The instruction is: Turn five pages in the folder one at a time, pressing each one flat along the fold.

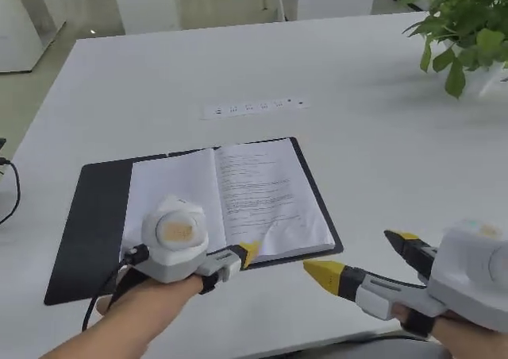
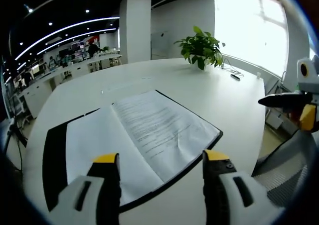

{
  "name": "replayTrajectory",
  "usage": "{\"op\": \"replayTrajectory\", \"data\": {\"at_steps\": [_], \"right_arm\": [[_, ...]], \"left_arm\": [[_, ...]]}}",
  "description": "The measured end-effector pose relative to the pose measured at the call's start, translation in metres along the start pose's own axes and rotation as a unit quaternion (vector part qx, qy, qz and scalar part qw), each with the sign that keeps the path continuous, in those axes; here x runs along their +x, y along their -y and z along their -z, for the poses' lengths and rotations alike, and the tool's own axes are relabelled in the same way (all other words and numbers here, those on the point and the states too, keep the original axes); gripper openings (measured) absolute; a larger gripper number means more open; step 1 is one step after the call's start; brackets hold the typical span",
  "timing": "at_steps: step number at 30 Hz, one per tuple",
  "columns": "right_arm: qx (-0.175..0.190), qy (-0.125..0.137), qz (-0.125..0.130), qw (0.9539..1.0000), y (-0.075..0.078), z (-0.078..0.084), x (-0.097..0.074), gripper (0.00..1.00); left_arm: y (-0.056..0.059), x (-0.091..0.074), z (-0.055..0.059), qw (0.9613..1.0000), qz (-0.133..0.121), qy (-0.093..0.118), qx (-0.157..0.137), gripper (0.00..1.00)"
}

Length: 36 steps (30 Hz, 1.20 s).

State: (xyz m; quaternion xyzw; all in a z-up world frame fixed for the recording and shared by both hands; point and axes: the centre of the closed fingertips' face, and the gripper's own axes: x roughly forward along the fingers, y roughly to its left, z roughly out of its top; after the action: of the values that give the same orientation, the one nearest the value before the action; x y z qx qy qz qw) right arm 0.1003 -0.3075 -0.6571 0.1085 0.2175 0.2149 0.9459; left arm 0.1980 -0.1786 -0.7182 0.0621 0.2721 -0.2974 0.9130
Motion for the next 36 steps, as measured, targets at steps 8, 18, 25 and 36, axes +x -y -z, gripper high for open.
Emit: {"op": "replayTrajectory", "data": {"at_steps": [8, 18, 25, 36], "right_arm": [[0.0, -0.003, -0.01, 0.9999, -0.001, 0.002, 0.003, 0.91], [0.006, -0.002, -0.012, 0.9999, 0.01, -0.002, 0.004, 0.89], [0.008, -0.009, -0.014, 0.9998, 0.018, 0.0, 0.006, 0.88], [0.011, -0.021, -0.023, 0.9995, 0.022, 0.004, 0.011, 0.88]], "left_arm": [[0.023, 0.041, 0.004, 0.9999, 0.006, -0.009, 0.002, 0.58], [0.029, 0.077, 0.019, 0.9994, -0.016, -0.027, -0.016, 0.5], [0.023, 0.078, 0.026, 0.9984, -0.05, -0.025, 0.009, 0.38], [0.043, 0.079, 0.03, 0.993, -0.049, 0.005, 0.108, 0.08]]}}
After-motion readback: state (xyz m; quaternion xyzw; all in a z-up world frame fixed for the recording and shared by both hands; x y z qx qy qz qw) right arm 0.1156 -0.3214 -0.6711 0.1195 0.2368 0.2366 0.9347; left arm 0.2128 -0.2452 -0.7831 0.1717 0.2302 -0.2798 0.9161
